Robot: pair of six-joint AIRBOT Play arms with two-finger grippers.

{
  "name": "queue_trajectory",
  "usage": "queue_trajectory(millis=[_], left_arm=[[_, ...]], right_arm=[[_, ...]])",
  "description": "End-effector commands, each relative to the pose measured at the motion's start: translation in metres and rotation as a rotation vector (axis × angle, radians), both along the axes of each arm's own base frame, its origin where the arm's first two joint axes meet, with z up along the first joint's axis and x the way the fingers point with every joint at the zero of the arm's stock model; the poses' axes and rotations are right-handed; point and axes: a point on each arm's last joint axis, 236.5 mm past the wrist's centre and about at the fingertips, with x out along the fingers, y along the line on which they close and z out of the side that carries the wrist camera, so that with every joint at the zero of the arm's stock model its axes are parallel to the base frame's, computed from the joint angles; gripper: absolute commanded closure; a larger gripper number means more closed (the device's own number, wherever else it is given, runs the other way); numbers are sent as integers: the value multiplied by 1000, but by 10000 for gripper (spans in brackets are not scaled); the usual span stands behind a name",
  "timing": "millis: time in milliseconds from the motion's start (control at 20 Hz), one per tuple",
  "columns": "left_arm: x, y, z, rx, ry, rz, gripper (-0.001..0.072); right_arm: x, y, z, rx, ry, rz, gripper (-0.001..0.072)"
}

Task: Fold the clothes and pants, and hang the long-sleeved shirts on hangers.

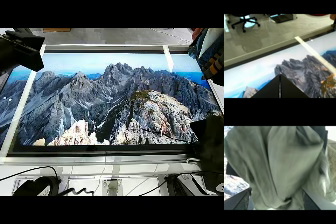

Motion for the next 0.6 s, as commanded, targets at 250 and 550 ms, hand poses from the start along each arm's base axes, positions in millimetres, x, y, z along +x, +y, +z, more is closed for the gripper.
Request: queue_trajectory(millis=[250, 550], left_arm=[[0, 0, 1, -1, -1, 1, 691], [0, 0, 1, -1, -1, 1, 690]], right_arm=[[85, 36, 21, 38, -267, 225, 675], [204, 183, 31, 55, -319, 851, 677]])
